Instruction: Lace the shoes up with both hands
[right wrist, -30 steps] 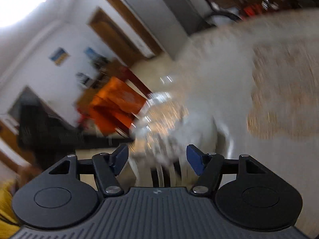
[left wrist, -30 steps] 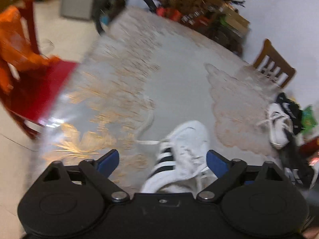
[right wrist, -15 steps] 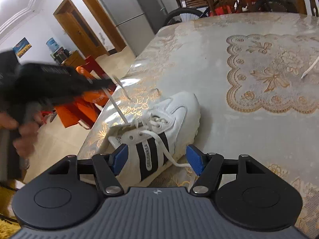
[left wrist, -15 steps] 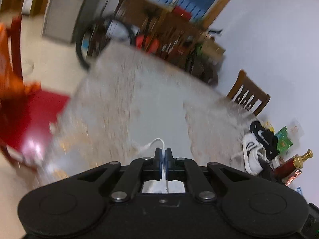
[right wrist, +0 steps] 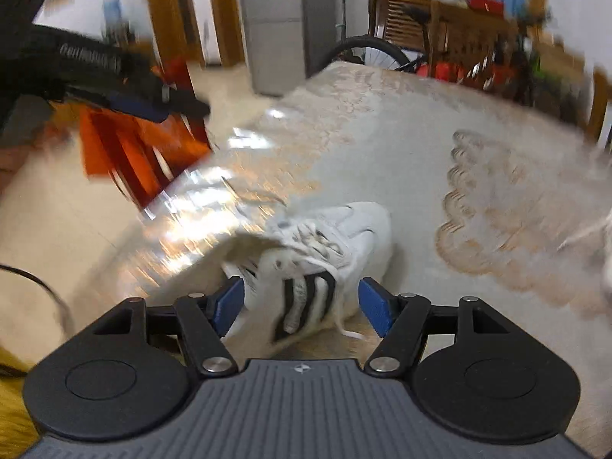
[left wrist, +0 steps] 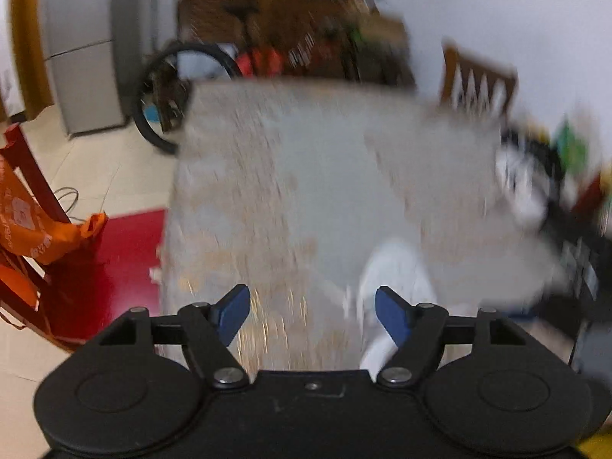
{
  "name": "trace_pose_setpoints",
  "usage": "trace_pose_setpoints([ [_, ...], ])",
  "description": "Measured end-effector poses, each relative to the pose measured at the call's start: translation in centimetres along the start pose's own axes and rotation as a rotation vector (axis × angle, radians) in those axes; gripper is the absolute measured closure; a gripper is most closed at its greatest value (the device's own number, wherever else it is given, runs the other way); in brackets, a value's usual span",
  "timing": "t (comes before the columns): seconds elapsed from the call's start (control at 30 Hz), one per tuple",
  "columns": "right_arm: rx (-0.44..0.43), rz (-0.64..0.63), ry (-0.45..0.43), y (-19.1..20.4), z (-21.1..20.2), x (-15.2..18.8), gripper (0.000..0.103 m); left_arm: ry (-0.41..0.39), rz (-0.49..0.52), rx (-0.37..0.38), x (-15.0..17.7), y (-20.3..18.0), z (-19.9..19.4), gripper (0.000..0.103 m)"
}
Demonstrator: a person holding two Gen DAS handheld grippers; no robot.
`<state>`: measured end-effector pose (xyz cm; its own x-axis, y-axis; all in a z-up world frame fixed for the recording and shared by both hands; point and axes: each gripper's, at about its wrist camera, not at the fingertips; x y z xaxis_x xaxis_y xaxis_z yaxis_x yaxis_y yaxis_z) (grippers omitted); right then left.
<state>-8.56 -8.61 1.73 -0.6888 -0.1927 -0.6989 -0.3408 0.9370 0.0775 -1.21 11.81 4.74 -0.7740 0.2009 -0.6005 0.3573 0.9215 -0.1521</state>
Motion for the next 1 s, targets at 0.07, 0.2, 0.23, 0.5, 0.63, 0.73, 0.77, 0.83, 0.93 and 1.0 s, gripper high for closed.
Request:
trace_pose_setpoints([
  [0.07,0.037,-0.034,0.010,0.3,0.1,0.1,0.034,0.041,0.025,0.039,1.1,-1.0,1.2,0.033],
  [0.2,0.110,-0.102,0.029,0.9,0.3,0.3,0.035,0.042,-0.024,0.008,1.8,-1.4,3.4,0.032],
  [0.23,0.129,-0.119,0.034,1.1,0.4,0.3,0.034,0.044,-0.048,-0.020,1.7,-1.3,4.0,0.029],
  [0.5,0.276,-0.256,0.072,2.3,0.8,0.6,0.035,0.082,0.009,-0.022,1.1,-2.7,5.1,0.023],
  [0.63,0.214,-0.261,0.025,1.7,-2.4,1.3,0.034,0.068,0.011,-0.010,1.4,-2.0,3.4,0.018],
  [0.73,0.199,-0.258,-0.014,0.3,-5.3,2.5,0.034,0.060,-0.030,0.003,1.7,-1.0,2.4,0.017],
  [0.77,0.191,-0.272,-0.012,-0.4,-5.9,3.0,0.034,0.060,-0.044,0.013,1.8,-0.7,2.2,0.017],
  [0.83,0.156,-0.328,0.019,-1.4,-5.2,3.8,0.039,0.062,-0.063,0.032,1.8,-0.2,1.9,0.017],
  [0.93,0.022,-0.504,0.090,-1.5,-5.1,5.4,0.041,0.068,-0.069,0.001,2.1,-0.3,1.5,0.017],
  [1.0,-0.064,-0.622,0.131,-1.1,-4.8,6.1,0.042,0.070,-0.082,-0.045,2.5,-0.8,1.5,0.016],
])
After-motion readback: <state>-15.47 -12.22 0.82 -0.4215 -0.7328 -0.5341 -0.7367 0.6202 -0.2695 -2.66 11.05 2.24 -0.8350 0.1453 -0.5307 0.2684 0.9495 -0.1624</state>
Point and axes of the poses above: each gripper's, at about its wrist camera, not at the fingertips, and z roughly the way its jaws point, y to its left, x to its underside, and after that the axes turned 3 degrees about -z, right-handed
